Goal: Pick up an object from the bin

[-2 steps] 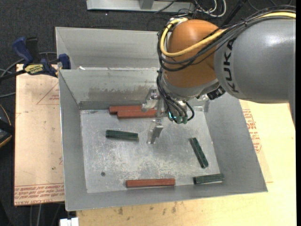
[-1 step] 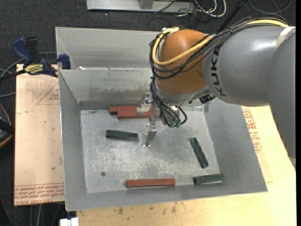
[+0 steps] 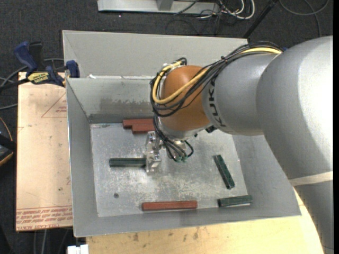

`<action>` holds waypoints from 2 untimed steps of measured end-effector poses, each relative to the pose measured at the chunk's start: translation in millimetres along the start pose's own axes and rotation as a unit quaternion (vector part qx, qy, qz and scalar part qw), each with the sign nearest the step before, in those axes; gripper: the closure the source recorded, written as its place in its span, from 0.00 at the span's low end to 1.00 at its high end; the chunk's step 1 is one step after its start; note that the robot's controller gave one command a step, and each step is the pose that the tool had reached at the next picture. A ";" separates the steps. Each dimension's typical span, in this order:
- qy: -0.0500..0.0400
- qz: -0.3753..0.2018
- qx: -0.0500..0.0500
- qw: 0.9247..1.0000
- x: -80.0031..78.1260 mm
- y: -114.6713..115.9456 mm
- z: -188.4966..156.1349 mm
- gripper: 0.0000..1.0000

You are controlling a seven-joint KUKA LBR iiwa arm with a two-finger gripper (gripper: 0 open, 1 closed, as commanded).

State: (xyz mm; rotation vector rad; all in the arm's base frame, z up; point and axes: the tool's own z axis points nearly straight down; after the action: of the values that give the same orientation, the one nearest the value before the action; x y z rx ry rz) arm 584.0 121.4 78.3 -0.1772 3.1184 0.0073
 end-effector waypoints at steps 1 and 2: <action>0.000 0.000 0.000 1.000 0.0 0.0 0.0 1.00; 0.006 0.000 0.001 1.000 -0.3 9.0 -149.3 1.00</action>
Offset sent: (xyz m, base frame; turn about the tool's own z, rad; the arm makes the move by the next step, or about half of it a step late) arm -0.0052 0.0078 0.1477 0.0009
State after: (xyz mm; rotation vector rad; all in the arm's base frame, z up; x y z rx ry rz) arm 580.6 129.5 227.7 -0.1767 3.1298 0.0028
